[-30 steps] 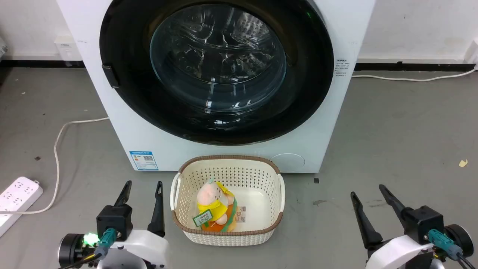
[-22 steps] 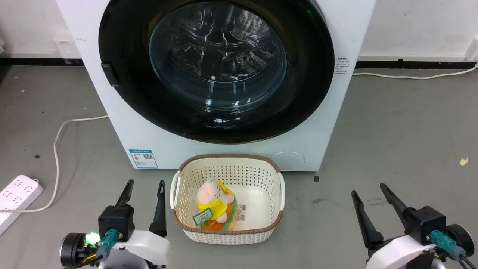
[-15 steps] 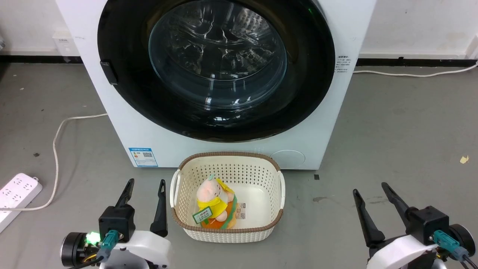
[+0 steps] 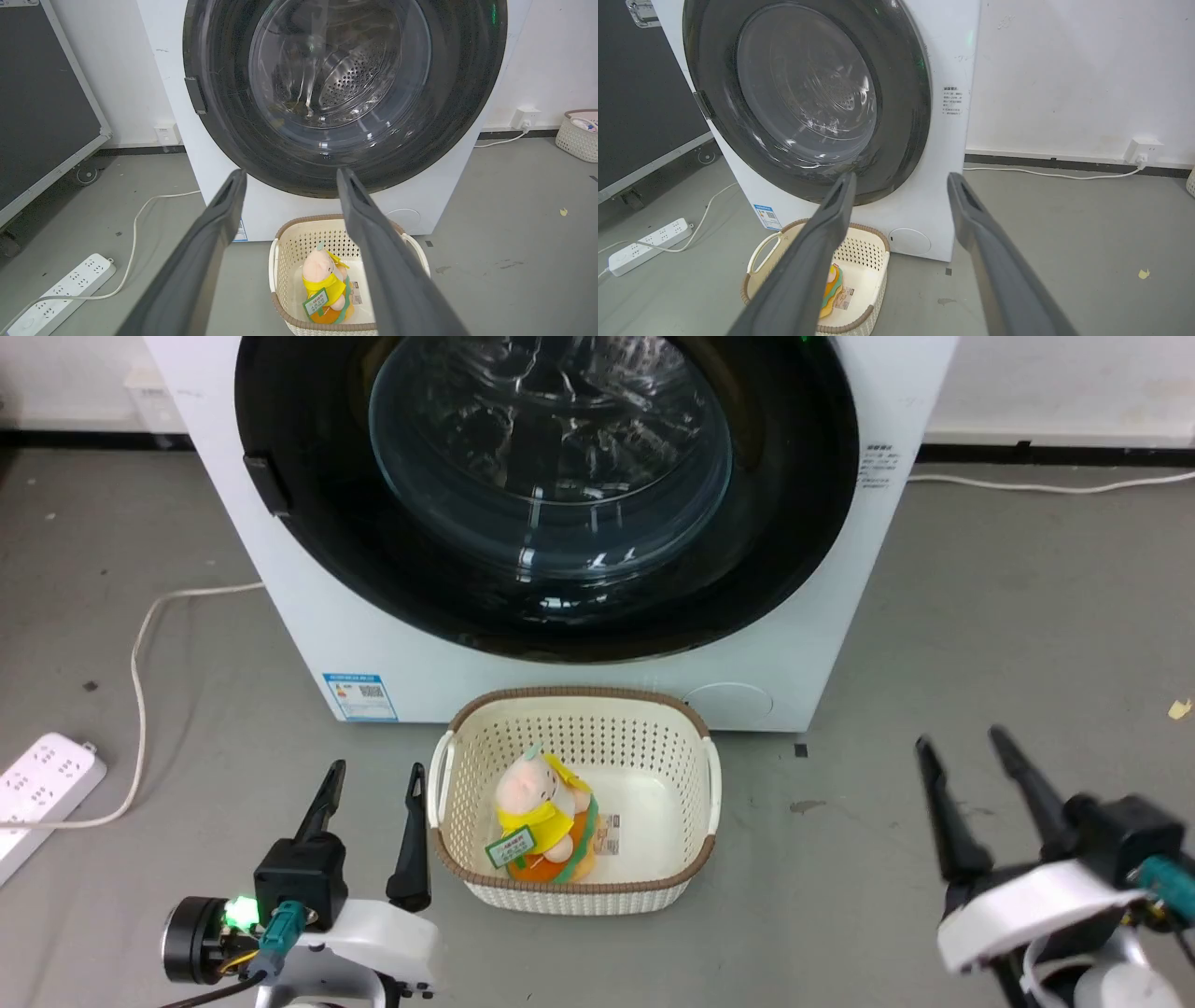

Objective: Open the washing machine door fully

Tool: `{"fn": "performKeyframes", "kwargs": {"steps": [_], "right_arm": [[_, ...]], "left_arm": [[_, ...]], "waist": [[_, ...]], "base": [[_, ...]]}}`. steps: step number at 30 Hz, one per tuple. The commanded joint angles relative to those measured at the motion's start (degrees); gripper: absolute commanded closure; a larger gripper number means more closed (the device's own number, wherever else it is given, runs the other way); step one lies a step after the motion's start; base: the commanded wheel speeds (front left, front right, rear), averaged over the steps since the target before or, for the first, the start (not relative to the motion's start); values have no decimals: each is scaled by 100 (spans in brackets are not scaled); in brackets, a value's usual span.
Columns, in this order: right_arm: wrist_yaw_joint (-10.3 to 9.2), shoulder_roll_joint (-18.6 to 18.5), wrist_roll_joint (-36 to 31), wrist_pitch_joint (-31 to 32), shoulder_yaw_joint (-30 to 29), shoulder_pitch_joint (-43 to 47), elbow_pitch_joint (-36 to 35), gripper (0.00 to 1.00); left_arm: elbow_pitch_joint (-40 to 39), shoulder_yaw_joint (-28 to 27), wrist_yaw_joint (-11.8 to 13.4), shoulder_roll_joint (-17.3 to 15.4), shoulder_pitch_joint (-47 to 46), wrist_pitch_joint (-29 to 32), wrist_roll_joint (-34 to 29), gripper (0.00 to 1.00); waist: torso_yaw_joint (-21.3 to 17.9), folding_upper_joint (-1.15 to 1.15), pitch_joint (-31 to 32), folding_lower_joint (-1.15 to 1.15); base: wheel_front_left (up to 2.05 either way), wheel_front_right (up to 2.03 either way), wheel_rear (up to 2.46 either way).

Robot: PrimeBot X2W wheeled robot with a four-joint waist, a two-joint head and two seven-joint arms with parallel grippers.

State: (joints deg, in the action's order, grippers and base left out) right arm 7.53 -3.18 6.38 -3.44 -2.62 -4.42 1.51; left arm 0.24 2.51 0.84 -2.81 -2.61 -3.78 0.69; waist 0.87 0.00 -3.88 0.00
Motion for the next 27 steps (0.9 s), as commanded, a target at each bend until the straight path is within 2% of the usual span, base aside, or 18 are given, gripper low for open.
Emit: {"fn": "performKeyframes", "kwargs": {"steps": [1, 12, 21, 22, 23, 24, 27], "right_arm": [[-1, 6, 162, -5, -67, -197, 20, 0], [-2, -30, 1109, 429, -558, -968, 137, 0], [-2, 6, 1586, 806, -1091, -1911, 493, 0], [-2, 8, 1611, 841, -1152, -2022, 540, 18], [-2, 9, 1638, 882, -1210, -2137, 594, 83], [-2, 10, 1666, 935, -1260, -2252, 652, 100], [-2, 13, 1697, 1107, -1381, -2581, 821, 100]], "left_arm": [[-21, 21, 26, -3, -91, -82, 37, 0], [-46, 138, 87, -3, -265, -213, 99, 0], [-71, 228, 128, -4, -429, -322, 138, 0], [-72, 234, 132, -4, -452, -334, 144, 0], [-75, 238, 139, -4, -474, -346, 151, 0], [-80, 239, 149, -4, -496, -358, 157, 0], [-106, 243, 176, -4, -543, -393, 186, 0]], "waist": [[37, 0, -64, 0], [202, 0, -402, 0], [329, 0, -734, 0], [345, 0, -771, 0], [360, 0, -807, 0], [373, 0, -841, 0], [424, 0, -933, 0]], "base": [[0, 0, 0], [0, 0, 0], [0, 0, 0], [0, 0, 0], [0, 0, 0], [0, 0, 0], [0, 0, 0]]}}
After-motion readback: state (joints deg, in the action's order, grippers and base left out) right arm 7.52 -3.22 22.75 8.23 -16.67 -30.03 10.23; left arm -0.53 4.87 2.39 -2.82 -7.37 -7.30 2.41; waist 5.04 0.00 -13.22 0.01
